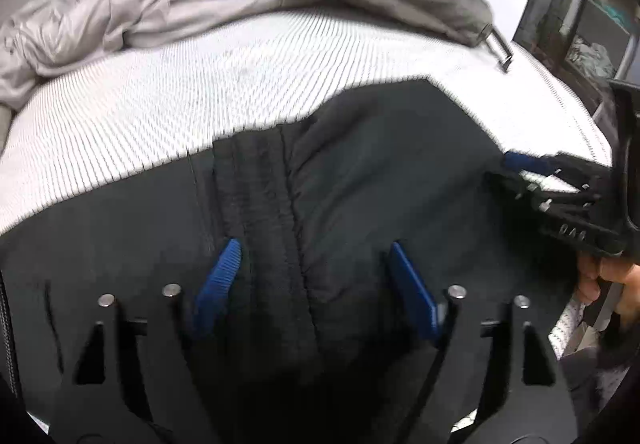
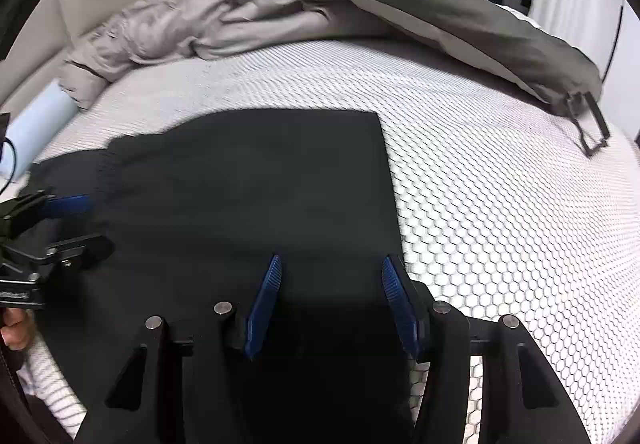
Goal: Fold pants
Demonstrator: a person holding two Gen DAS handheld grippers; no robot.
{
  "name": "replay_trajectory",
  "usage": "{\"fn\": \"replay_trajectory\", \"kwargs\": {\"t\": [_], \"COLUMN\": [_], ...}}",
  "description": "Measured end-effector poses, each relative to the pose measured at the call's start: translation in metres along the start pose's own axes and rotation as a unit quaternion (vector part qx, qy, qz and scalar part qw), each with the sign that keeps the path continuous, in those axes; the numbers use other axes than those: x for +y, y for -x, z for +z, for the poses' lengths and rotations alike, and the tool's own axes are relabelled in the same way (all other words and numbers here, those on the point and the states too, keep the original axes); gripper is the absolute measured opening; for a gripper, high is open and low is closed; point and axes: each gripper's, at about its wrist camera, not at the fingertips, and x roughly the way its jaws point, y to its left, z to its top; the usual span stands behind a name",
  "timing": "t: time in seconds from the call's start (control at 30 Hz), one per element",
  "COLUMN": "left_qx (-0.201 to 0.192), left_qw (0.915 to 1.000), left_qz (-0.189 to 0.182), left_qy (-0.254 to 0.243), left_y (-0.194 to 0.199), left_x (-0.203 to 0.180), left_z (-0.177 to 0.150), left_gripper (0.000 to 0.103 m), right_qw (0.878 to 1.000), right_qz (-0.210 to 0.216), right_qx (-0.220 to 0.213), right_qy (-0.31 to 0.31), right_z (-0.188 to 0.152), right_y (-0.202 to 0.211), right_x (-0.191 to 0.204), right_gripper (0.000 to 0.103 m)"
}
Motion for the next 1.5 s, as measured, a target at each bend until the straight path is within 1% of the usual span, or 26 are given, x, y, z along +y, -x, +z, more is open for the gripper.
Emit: {"fn": "replay_trajectory", "kwargs": {"t": [0.07, 0.1, 0.17, 0.23, 0.27, 0.37, 0.43, 0.5, 0.53, 0.57, 0.73, 0.8, 0.87, 0.93, 0.97, 1.0, 1.03, 1.07, 1.1, 1.17, 1.2, 1.23, 1.37, 1.4, 1.47, 1.5], "left_qx": [-0.027, -0.033, -0.026, -0.001, 0.007, 0.010, 0.012, 0.015, 0.015, 0.013, -0.015, -0.033, -0.045, -0.047, -0.040, -0.029, -0.008, 0.008, 0.025, 0.028, 0.030, 0.036, 0.050, 0.048, 0.040, 0.031], "left_qw": [0.9996, 0.9994, 0.9995, 0.9995, 0.9992, 0.9987, 0.9980, 0.9969, 0.9967, 0.9969, 0.9970, 0.9969, 0.9968, 0.9974, 0.9980, 0.9984, 0.9987, 0.9985, 0.9980, 0.9973, 0.9969, 0.9963, 0.9933, 0.9935, 0.9943, 0.9951], "left_qz": [0.005, 0.006, 0.003, 0.024, 0.032, 0.014, 0.025, 0.029, 0.029, 0.031, 0.056, 0.046, 0.035, 0.027, 0.028, 0.032, 0.038, 0.042, 0.051, 0.065, 0.070, 0.071, 0.047, 0.048, 0.056, 0.061], "left_qy": [0.005, 0.010, 0.017, 0.022, 0.024, 0.049, 0.057, 0.071, 0.075, 0.072, 0.052, 0.054, 0.056, 0.048, 0.041, 0.037, 0.034, 0.034, 0.029, 0.019, 0.020, 0.033, 0.093, 0.091, 0.081, 0.072], "left_y": [0.009, 0.009, 0.000, -0.019, -0.027, -0.034, -0.034, -0.036, -0.036, -0.035, -0.012, 0.002, 0.010, 0.008, 0.001, -0.007, -0.021, -0.031, -0.042, -0.047, -0.048, -0.050, -0.056, -0.054, -0.049, -0.041], "left_x": [-0.003, -0.003, -0.001, 0.003, 0.006, 0.018, 0.028, 0.034, 0.036, 0.034, 0.024, 0.021, 0.016, 0.009, 0.005, 0.002, 0.000, 0.001, 0.001, 0.000, 0.001, 0.006, 0.029, 0.029, 0.026, 0.022], "left_z": [0.006, 0.011, 0.017, 0.018, 0.018, 0.018, 0.017, 0.014, 0.013, 0.014, 0.020, 0.026, 0.030, 0.035, 0.036, 0.036, 0.035, 0.033, 0.031, 0.028, 0.028, 0.028, 0.027, 0.028, 0.029, 0.032], "left_gripper": [0.073, 0.069, 0.056, 0.034, 0.034, 0.034, 0.044, 0.052, 0.052, 0.052, 0.050, 0.050, 0.050, 0.050, 0.051, 0.053, 0.057, 0.058, 0.065, 0.075, 0.081, 0.084, 0.086, 0.086, 0.085, 0.080], "right_qw": [1.000, 0.999, 0.998, 0.997, 0.997, 0.997, 0.997, 0.998, 0.998, 0.998, 1.000, 1.000, 0.998, 0.997, 0.997, 0.997, 0.997, 0.998, 0.999, 0.998, 0.999, 0.999, 0.995, 0.995, 0.994, 0.994], "right_qz": [0.026, 0.040, 0.058, 0.072, 0.077, 0.071, 0.054, -0.004, -0.034, -0.045, -0.014, 0.016, 0.047, 0.062, 0.067, 0.066, 0.063, 0.054, 0.039, 0.019, 0.013, 0.000, -0.086, -0.085, -0.057, -0.055], "right_qx": [-0.006, -0.006, -0.003, 0.005, 0.010, 0.023, 0.030, 0.029, 0.027, 0.026, 0.013, 0.004, 0.000, -0.005, -0.008, -0.010, -0.008, 0.003, 0.022, 0.047, 0.044, 0.043, 0.047, 0.052, 0.060, 0.058], "right_qy": [-0.004, -0.006, -0.008, -0.001, 0.005, 0.032, 0.045, 0.048, 0.045, 0.036, -0.010, -0.027, -0.042, -0.048, -0.046, -0.042, -0.039, -0.034, -0.030, -0.021, -0.016, -0.008, -0.002, -0.022, -0.068, -0.078], "right_z": [0.004, 0.008, 0.015, 0.023, 0.027, 0.032, 0.029, 0.027, 0.026, 0.027, 0.031, 0.034, 0.036, 0.040, 0.044, 0.049, 0.053, 0.055, 0.054, 0.053, 0.054, 0.056, 0.060, 0.061, 0.063, 0.064], "right_y": [0.002, 0.001, -0.005, -0.017, -0.023, -0.036, -0.039, -0.041, -0.042, -0.043, -0.035, -0.030, -0.029, -0.032, -0.037, -0.041, -0.044, -0.053, -0.060, -0.073, -0.074, -0.073, -0.079, -0.080, -0.081, -0.080], "right_x": [0.007, 0.012, 0.020, 0.034, 0.041, 0.055, 0.058, 0.046, 0.038, 0.029, 0.013, 0.014, 0.017, 0.022, 0.026, 0.030, 0.032, 0.035, 0.040, 0.043, 0.044, 0.045, 0.029, 0.019, -0.002, -0.007], "right_gripper": [0.054, 0.054, 0.054, 0.054, 0.054, 0.054, 0.054, 0.054, 0.054, 0.054, 0.057, 0.067, 0.068, 0.079, 0.090, 0.099, 0.101, 0.103, 0.102, 0.102, 0.102, 0.102, 0.103, 0.103, 0.103, 0.103]}}
